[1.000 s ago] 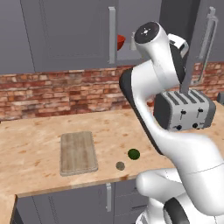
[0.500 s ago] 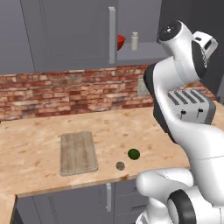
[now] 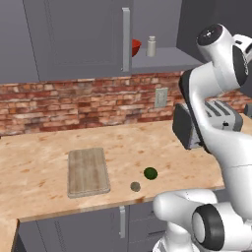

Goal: Open the cabinet. Place the bowl and condiment on the counter. Then place the lime and garlic on the cutting board.

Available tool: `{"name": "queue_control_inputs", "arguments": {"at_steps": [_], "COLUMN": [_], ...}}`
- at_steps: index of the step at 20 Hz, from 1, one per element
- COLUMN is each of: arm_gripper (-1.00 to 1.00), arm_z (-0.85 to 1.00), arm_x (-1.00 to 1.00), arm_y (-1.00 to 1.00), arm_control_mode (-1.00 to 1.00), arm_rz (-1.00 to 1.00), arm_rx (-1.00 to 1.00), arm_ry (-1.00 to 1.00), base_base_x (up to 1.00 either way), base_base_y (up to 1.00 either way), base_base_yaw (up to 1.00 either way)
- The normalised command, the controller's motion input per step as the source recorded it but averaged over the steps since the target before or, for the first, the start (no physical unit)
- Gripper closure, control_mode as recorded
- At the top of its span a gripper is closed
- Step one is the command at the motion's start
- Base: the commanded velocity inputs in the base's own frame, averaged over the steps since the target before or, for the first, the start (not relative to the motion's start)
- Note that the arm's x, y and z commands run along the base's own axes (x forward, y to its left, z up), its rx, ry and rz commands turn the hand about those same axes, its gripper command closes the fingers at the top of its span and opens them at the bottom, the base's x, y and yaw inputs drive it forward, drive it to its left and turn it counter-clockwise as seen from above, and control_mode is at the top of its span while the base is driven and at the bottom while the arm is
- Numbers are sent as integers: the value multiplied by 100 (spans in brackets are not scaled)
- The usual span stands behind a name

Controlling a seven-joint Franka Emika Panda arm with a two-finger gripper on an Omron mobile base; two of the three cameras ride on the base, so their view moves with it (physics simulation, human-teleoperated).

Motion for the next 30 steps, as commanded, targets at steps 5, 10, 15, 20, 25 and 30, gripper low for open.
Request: {"name": "queue_control_inputs", "arguments": {"at_steps": [5, 10, 15, 20, 25, 30], "arm_gripper": [-100, -100, -100, -100, -100, -100], "arm_z": [0, -1, 0, 12, 14, 9], "arm_x": [12, -49, -6, 13, 16, 0], "arm_y": [-87, 63, 98, 68, 17, 16], "arm_control_mode": [-100, -100, -100, -100, -100, -100], "arm_rz": [-4, 0, 3, 8, -2, 0], "arm_rx": [2, 6, 12, 12, 15, 1], "arm_ry": [1, -12, -15, -23, -15, 0], "base_base_x": [0, 0, 0, 0, 0, 0], "base_base_y": [0, 0, 0, 0, 0, 0], "base_base_yaw": [0, 0, 0, 0, 0, 0]}}
